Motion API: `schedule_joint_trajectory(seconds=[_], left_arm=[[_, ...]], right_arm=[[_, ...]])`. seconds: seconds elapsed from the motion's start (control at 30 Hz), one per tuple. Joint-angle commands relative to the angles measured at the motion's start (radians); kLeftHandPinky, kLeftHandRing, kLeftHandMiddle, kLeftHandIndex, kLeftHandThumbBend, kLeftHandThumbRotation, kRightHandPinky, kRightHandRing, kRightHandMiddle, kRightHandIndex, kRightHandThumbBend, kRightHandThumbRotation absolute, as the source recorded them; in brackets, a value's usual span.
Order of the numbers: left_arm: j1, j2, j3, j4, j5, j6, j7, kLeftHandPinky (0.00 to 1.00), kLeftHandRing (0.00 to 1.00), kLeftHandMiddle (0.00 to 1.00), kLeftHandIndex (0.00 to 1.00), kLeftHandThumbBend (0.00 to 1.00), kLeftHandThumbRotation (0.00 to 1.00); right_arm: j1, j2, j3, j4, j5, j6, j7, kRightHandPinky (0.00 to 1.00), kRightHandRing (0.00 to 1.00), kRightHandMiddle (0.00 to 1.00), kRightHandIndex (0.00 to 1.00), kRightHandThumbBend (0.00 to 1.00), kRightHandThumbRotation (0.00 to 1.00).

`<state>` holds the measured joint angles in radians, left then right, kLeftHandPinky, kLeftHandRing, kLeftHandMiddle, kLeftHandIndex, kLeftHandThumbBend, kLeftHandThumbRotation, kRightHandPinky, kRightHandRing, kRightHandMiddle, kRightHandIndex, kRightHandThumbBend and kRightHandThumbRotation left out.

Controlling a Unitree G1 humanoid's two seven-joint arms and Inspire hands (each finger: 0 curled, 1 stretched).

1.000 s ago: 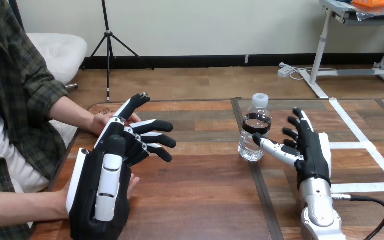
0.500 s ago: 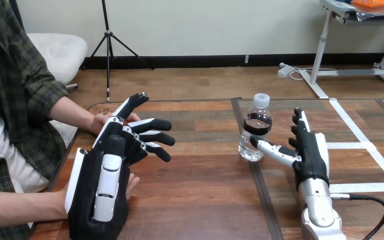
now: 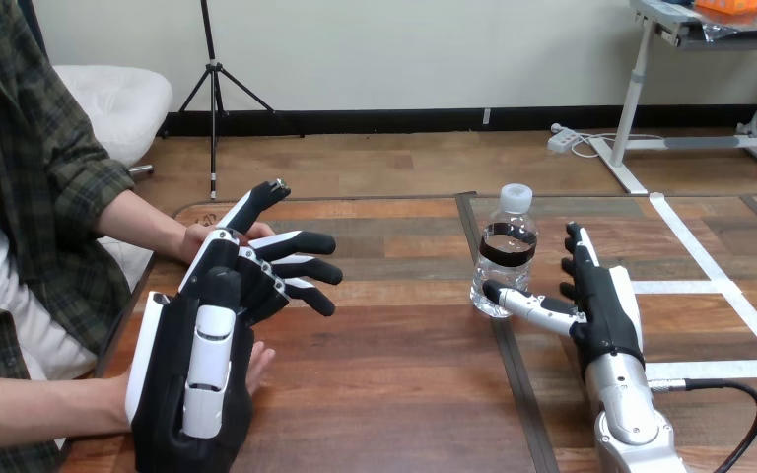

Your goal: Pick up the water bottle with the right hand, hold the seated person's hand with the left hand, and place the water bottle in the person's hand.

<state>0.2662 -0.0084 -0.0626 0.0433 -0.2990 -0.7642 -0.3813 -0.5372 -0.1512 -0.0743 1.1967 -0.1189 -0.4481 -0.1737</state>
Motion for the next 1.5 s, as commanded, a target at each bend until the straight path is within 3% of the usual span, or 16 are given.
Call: schedule_joint_trajectory(seconds=[0.0,0.37,0.87,1.47], left_arm=[[0.042,-0.030,-0.026,0.003,0.006,-0.021,0.003,0.43,0.58,0.66,0.84,0.48,0.94],[0.047,-0.038,-0.031,0.008,0.012,-0.030,0.012,0.43,0.58,0.66,0.84,0.48,0.93],[0.058,-0.042,-0.044,0.015,0.011,-0.037,0.024,0.43,0.58,0.65,0.84,0.51,0.93],[0.064,-0.044,-0.051,0.032,0.017,-0.066,0.036,0.43,0.58,0.66,0.85,0.50,0.95]], right_arm=[[-0.122,-0.018,0.015,0.009,-0.014,0.016,0.004,0.91,0.95,0.99,1.00,0.79,0.17],[-0.154,-0.013,0.027,0.032,-0.029,0.063,-0.001,0.87,0.93,0.98,0.98,0.80,0.20],[-0.185,-0.008,0.056,0.045,-0.067,0.102,-0.028,0.87,0.92,0.96,0.96,0.78,0.14],[-0.211,-0.002,0.074,0.059,-0.096,0.109,-0.043,0.88,0.93,0.96,0.96,0.77,0.15]])
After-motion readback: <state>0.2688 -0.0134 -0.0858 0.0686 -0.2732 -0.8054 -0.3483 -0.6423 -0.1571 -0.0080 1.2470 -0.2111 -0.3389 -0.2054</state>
